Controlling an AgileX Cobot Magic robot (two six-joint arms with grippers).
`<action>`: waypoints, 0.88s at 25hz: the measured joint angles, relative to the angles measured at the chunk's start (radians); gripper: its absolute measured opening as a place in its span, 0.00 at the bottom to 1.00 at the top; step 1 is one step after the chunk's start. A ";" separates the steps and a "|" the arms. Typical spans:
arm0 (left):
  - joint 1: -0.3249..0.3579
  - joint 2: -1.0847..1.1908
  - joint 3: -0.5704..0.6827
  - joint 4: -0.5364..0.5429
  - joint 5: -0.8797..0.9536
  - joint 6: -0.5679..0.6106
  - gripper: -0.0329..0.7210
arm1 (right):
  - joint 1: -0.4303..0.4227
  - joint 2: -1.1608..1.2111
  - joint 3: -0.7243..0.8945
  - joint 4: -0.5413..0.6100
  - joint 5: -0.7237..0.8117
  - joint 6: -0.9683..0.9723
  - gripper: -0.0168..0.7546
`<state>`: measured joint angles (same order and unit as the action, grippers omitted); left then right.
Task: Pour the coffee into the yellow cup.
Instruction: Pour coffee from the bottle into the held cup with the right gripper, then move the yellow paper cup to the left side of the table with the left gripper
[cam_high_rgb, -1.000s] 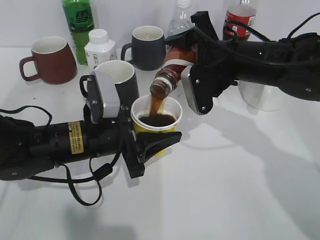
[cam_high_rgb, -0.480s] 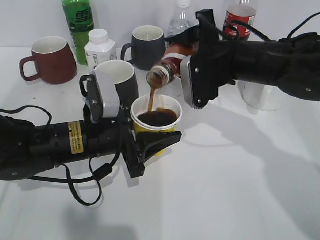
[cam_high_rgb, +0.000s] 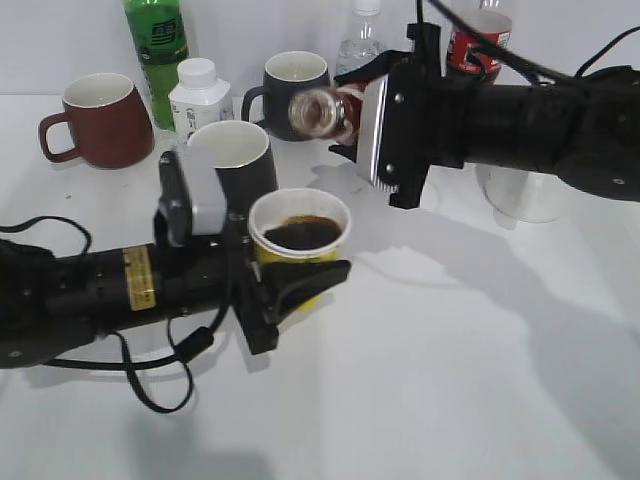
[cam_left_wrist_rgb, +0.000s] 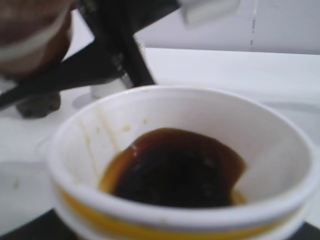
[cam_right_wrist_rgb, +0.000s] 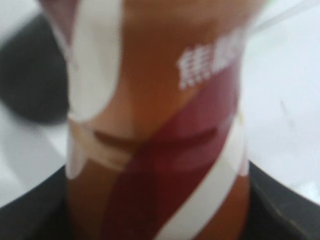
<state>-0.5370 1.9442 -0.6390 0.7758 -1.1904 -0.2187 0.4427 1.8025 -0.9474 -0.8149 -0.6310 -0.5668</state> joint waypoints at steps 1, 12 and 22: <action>0.006 -0.004 0.010 -0.007 0.000 0.000 0.61 | 0.000 0.000 0.000 -0.001 -0.002 0.043 0.67; 0.108 -0.176 0.131 -0.039 0.000 0.000 0.61 | 0.000 0.000 0.000 0.046 -0.087 0.553 0.67; 0.230 -0.336 0.151 -0.079 0.005 0.000 0.61 | 0.000 0.000 0.000 0.326 -0.084 0.748 0.67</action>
<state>-0.3067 1.6082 -0.4885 0.6967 -1.1858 -0.2187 0.4427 1.8025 -0.9474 -0.4891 -0.7146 0.1810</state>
